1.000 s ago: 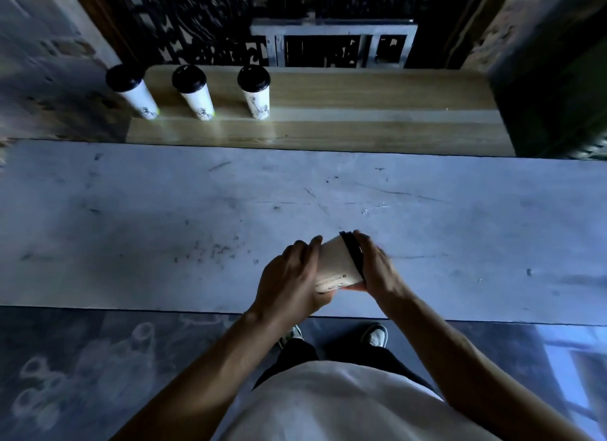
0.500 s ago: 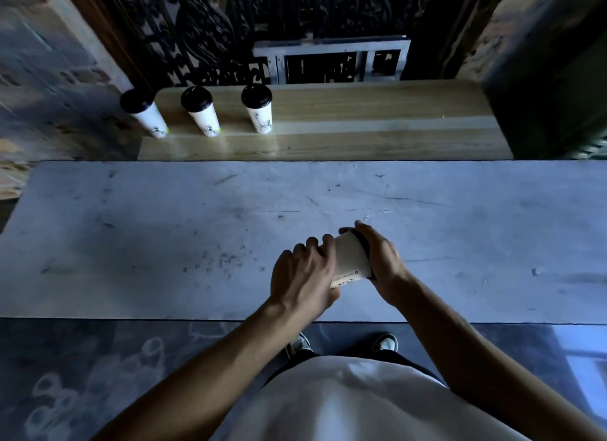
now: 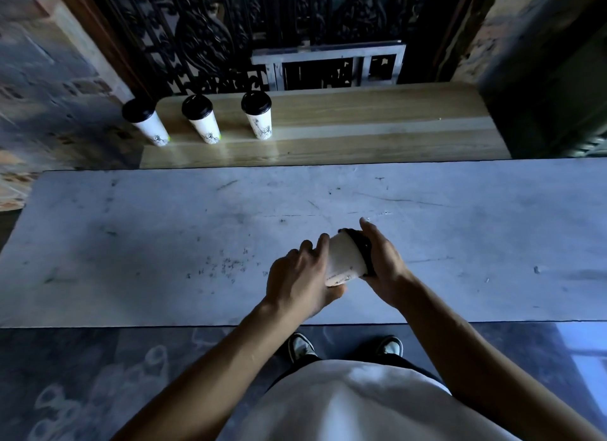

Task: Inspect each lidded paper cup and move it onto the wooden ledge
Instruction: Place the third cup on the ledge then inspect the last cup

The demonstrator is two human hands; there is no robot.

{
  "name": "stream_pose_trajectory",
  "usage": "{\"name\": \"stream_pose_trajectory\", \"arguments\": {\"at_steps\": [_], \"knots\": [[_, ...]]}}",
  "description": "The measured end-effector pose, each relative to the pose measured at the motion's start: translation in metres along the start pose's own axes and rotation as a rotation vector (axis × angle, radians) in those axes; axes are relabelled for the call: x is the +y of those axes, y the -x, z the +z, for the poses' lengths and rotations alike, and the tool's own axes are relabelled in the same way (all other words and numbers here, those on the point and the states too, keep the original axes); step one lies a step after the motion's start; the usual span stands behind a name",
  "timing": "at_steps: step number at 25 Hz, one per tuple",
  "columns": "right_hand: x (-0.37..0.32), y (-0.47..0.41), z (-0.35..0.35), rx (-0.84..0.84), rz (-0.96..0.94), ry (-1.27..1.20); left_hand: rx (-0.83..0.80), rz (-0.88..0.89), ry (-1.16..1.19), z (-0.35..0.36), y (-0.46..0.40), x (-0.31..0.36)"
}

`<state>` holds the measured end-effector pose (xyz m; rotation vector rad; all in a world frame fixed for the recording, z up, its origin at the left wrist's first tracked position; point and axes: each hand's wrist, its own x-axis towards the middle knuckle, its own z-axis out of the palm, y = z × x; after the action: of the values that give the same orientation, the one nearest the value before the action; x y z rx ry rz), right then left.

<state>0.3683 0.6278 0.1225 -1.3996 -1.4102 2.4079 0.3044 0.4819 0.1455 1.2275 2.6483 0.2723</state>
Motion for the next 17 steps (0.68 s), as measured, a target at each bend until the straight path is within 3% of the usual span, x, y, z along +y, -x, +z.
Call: {"name": "stream_pose_trajectory", "arguments": {"at_steps": [3,6,11,17], "knots": [[-0.001,0.002,-0.003,-0.033,-0.044,-0.202,-0.120,-0.234,0.523,-0.001,-0.001,-0.010],[0.000,0.007,0.002,-0.080,-0.074,-0.282,-0.083,-0.360,0.851,-0.001,-0.005,-0.012],[0.015,0.016,0.006,-0.216,-0.043,-0.153,-0.059,-0.398,1.022,0.001,-0.004,0.000],[0.021,0.018,0.002,-0.231,-0.112,-0.104,-0.080,-0.463,1.129,0.005,0.004,0.000]]}}
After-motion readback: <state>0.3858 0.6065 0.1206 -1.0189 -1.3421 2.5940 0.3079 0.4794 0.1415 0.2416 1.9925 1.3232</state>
